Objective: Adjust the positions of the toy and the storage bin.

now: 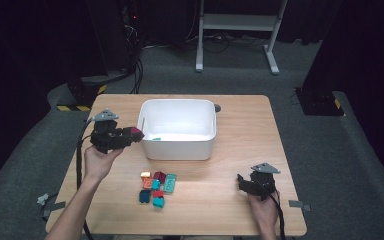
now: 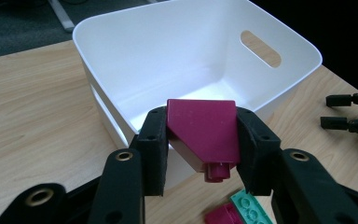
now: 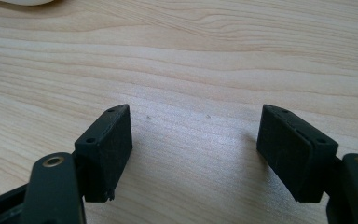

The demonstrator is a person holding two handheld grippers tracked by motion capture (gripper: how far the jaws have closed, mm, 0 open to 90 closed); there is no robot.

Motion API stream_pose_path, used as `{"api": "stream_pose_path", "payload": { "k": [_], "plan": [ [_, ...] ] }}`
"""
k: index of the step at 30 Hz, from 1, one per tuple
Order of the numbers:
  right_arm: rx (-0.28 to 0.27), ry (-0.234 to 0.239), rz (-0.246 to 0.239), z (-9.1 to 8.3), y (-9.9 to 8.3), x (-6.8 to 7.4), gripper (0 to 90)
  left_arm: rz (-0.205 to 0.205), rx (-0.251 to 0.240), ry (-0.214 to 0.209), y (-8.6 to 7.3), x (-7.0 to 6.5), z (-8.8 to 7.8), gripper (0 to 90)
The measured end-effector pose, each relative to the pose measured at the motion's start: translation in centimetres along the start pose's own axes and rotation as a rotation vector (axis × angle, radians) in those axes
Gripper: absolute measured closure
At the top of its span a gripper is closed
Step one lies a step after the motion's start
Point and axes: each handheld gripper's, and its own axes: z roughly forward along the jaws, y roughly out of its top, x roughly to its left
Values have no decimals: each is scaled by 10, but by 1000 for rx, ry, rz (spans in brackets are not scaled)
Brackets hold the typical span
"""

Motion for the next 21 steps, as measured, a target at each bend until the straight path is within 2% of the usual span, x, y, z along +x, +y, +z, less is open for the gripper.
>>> {"api": "stream_pose_path", "payload": {
  "k": [7, 12, 21],
  "plan": [
    [0, 0, 0, 0, 0, 0, 265, -8, -16, 7, 17, 5, 6, 586],
    [1, 2, -3, 0, 0, 0, 265, 10, -13, 6, 27, 2, 14, 586],
    [1, 3, -3, 0, 0, 0, 265, 29, 14, 11, 39, 0, 31, 586]
  ]
}}
